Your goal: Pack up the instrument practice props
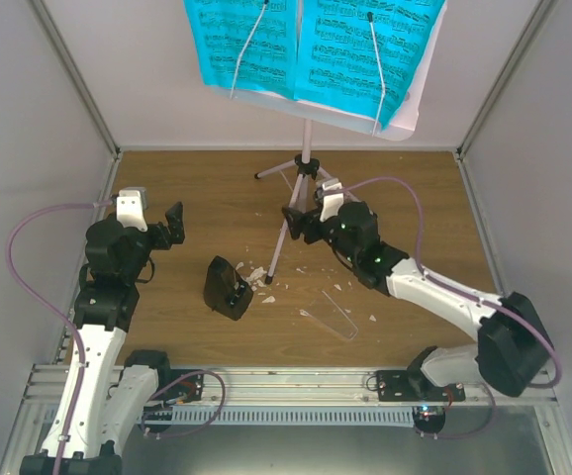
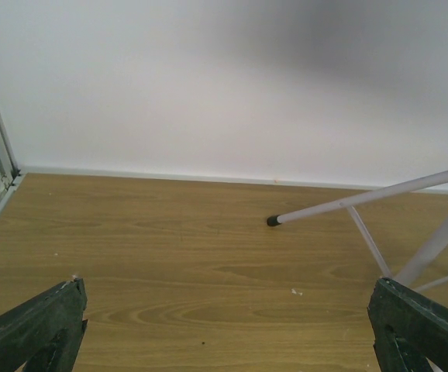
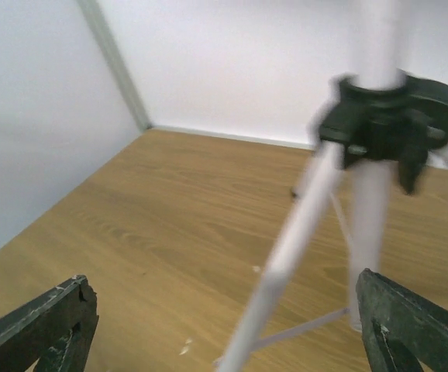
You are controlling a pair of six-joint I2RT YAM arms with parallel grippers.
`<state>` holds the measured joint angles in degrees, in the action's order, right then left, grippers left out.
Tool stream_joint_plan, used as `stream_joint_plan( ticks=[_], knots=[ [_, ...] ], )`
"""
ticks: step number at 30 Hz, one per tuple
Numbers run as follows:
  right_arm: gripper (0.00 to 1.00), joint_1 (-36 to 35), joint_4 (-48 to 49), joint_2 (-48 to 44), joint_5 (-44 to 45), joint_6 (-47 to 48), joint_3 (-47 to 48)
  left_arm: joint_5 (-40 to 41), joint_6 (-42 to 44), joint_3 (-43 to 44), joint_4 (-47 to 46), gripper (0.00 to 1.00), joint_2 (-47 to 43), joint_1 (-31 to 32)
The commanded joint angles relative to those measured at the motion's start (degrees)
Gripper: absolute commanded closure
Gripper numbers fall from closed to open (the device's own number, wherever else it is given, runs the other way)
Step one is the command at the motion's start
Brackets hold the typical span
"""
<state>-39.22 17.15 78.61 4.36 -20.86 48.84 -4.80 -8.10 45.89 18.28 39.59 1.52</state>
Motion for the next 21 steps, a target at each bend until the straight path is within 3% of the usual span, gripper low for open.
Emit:
stream_joint_plan(
  ticks=[1, 4, 9, 21],
  knots=[
    [0.06, -6.24, -7.05, -4.92, -4.95, 7.37, 1.00, 0.94, -0.08, -0.56, -2.03, 0.01, -0.19, 0.06],
    [0.01, -10.78, -9.04, -4.54, -8.77, 9.05, 4.12, 1.09, -0.08, -0.56, -2.01, 0.01, -0.15, 0.06],
    [0.00, -17.80, -12.13, 2.89, -13.07, 11.38, 12.35, 1.65, 0.01, -0.68, -1.88, 0.01, -0.16, 0.06],
    [0.00, -26.55, -24.38, 20.84, -4.47, 15.54, 27.24, 1.55, -0.07, -0.79, -2.02, 0.01, -0.20, 0.06]
  ],
)
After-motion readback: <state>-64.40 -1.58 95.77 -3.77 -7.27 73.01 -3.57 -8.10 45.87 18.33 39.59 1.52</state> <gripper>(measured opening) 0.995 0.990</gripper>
